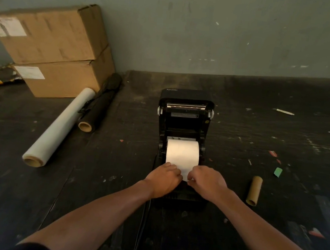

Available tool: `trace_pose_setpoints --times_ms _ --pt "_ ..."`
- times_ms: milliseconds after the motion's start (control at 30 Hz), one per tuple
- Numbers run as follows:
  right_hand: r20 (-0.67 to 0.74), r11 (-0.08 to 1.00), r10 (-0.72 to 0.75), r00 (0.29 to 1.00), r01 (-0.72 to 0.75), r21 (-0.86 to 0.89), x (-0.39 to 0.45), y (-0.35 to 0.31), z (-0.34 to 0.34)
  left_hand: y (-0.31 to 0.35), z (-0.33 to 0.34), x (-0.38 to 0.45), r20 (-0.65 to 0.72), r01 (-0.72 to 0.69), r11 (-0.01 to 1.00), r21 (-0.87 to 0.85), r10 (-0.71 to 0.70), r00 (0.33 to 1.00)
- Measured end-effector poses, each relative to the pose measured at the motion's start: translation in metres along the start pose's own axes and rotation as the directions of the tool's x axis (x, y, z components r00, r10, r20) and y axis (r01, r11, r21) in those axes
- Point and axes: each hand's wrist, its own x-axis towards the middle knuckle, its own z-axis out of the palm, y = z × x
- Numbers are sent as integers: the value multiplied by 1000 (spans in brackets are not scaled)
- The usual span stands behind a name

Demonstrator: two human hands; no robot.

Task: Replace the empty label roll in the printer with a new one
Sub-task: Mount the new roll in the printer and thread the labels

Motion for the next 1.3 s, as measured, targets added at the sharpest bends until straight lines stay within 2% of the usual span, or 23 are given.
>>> trace_pose_setpoints --times_ms 233,500,833,1133,1300 --pt "-71 984 -141 987 132 -123 -3 2 6 1 0 1 0 34 999 -21 -34 999" --pt "-128 974 -177 976 156 -165 -2 -7 9 1 0 2 1 83 994 -74 -83 997" --pt "-61 911 -238 969 200 -362 -3 -14 12 1 -5 -2 4 98 995 -34 -98 995" --pt "-8 910 -266 964 248 -333 -4 -15 3 11 -12 -8 15 76 997 0 -76 997" --pt "-28 930 -256 966 238 -281 -13 -14 2 16 -16 -12 42 59 998 25 -61 997"
